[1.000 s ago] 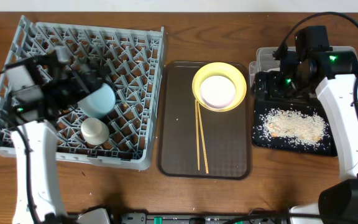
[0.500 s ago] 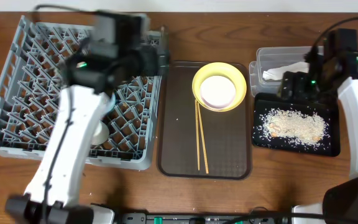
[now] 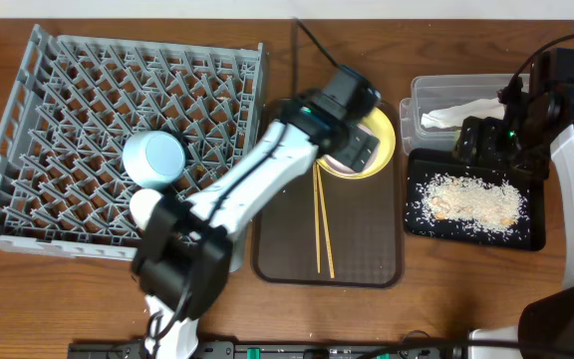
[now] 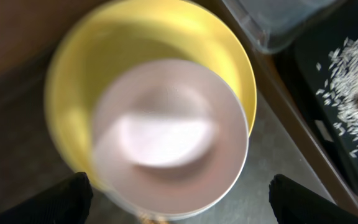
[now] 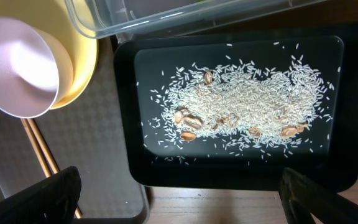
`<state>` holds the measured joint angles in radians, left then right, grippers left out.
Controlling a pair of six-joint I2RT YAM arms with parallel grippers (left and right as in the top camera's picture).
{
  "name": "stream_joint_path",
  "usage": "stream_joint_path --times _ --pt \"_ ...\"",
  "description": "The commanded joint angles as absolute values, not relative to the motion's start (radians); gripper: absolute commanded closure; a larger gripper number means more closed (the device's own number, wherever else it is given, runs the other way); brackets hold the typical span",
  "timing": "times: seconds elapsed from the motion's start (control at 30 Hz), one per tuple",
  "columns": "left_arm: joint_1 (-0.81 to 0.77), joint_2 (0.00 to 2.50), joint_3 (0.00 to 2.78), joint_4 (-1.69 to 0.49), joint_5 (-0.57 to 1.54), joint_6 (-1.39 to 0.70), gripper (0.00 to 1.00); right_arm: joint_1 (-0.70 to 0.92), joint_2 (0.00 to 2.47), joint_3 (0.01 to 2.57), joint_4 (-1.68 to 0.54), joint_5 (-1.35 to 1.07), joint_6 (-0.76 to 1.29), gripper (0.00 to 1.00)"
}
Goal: Sort waste into correct bins and load items into the dishwasher
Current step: 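Reach left gripper to the yellow plate and grasp the pink bowl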
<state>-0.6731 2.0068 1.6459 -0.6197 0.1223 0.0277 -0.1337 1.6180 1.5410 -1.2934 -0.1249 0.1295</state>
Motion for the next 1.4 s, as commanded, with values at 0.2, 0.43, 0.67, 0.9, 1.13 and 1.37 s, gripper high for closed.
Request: stream_joint_path --times 0.2,0.43,0.67,0.9,1.13,1.37 --pt "-0.732 2.144 1.659 -0.600 0.100 0.048 0.18 -0.141 1.597 1.542 -1.296 -0.120 0.141 0.01" --pt "-0.738 2.166 1.655 -0.629 0.101 0.048 0.51 -0.141 1.597 1.542 -1.295 -0.120 0.141 0.01" --pt "-0.739 2.166 1.655 -0.659 0.101 0.048 0.76 -0.141 1.597 1.542 -1.296 -0.120 0.141 0.01" --pt "-0.739 2.165 1.655 -0.683 0.100 0.048 0.90 -0.141 1.597 1.542 -1.298 -0.120 0.141 0.01" --pt "-0.738 2.125 1.655 -0.686 0.075 0.049 0.92 -0.141 1.597 1.542 -1.303 -0.120 0.141 0.01" --pt "-0.707 1.981 1.657 -0.718 0.010 0.048 0.92 -0.141 1.597 1.542 -1.304 -0.120 0.141 0.01"
